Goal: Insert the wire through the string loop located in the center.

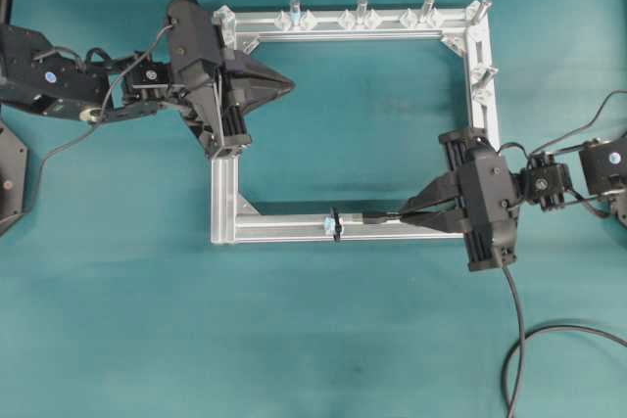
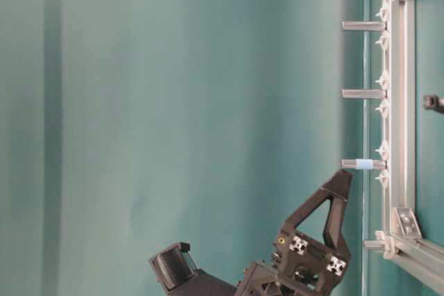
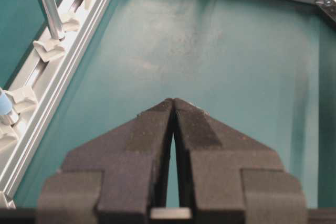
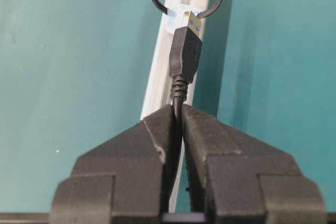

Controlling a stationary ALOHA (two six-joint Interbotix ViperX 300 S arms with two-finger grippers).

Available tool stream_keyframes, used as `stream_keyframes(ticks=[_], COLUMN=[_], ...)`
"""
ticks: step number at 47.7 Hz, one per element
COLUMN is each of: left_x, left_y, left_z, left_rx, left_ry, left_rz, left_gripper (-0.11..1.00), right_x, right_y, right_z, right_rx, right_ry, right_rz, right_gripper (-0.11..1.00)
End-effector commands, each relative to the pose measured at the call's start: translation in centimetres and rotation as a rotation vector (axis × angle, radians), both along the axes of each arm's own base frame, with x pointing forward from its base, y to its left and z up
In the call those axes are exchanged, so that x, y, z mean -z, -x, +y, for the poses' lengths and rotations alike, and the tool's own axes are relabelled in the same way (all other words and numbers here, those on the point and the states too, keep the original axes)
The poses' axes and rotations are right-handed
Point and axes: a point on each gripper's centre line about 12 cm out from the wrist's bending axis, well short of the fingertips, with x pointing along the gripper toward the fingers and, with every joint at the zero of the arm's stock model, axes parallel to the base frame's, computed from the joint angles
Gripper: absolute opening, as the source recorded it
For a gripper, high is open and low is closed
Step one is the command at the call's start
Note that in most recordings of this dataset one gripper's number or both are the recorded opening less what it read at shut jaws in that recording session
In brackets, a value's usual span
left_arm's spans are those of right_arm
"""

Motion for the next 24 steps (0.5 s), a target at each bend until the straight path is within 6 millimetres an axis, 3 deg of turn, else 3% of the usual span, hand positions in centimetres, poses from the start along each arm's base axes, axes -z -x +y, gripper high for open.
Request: stream_keyframes(ticks=[1, 24], left_x=[-1.4, -1.4], left_y=[-0.3, -0.2], left_z=[-0.1, -0.1], left_rx=[0.005, 0.005], left_ry=[-0.01, -0.01], left_rz=[-0.042, -0.043], left_gripper=[0.0, 0.0], right_x=[-0.8, -0.6], right_y=[-0.8, -4.4], right_z=[0.0, -0.1], right_rx=[0.0, 0.01], right_ry=[-0.002, 0.003], right_rz=[-0.031, -0.041], right_gripper=[0.08, 0.08])
